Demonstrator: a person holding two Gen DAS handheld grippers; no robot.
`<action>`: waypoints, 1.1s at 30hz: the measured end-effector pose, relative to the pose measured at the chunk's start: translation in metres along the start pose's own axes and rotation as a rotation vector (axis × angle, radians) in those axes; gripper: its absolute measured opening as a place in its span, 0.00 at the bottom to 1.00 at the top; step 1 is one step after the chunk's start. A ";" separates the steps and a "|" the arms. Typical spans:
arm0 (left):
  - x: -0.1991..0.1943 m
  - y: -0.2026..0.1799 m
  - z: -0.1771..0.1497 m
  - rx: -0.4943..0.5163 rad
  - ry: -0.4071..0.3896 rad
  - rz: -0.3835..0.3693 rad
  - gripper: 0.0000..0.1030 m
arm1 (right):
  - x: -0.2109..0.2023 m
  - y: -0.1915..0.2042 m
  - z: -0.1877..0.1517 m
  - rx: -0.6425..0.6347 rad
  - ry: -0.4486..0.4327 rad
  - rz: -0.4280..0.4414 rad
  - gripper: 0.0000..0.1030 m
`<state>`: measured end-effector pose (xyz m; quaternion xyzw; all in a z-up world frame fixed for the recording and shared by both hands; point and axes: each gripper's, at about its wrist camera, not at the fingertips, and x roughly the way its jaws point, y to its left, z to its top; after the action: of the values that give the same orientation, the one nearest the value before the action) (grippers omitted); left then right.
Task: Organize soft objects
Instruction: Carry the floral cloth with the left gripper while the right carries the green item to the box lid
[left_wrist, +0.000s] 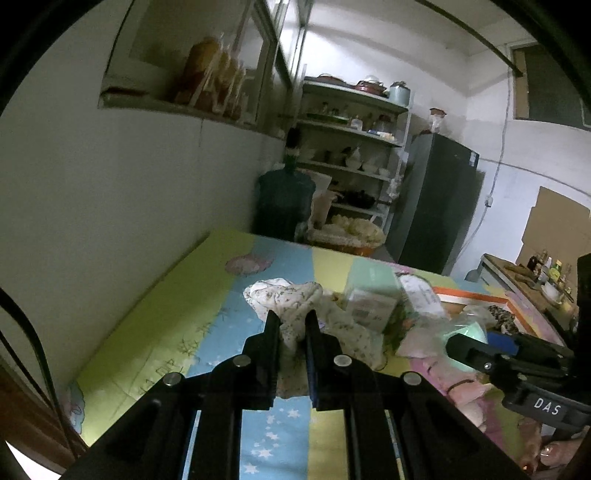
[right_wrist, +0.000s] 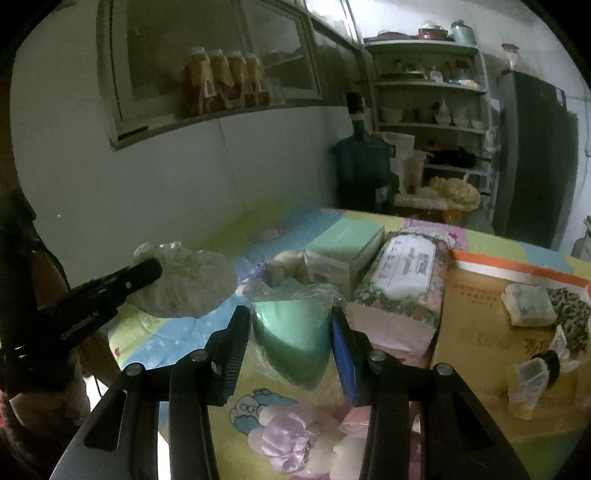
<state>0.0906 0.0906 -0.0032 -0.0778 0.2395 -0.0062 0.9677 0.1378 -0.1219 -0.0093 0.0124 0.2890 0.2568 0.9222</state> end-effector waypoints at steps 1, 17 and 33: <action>-0.002 -0.003 0.002 0.005 -0.007 -0.003 0.12 | -0.003 -0.001 0.000 0.000 -0.007 -0.002 0.43; 0.001 -0.068 0.024 0.063 -0.039 -0.146 0.12 | -0.051 -0.032 0.006 0.043 -0.104 -0.096 0.43; 0.022 -0.144 0.032 0.121 -0.034 -0.280 0.12 | -0.087 -0.092 0.002 0.133 -0.159 -0.205 0.43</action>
<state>0.1281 -0.0477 0.0368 -0.0520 0.2093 -0.1540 0.9642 0.1208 -0.2438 0.0229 0.0644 0.2313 0.1399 0.9606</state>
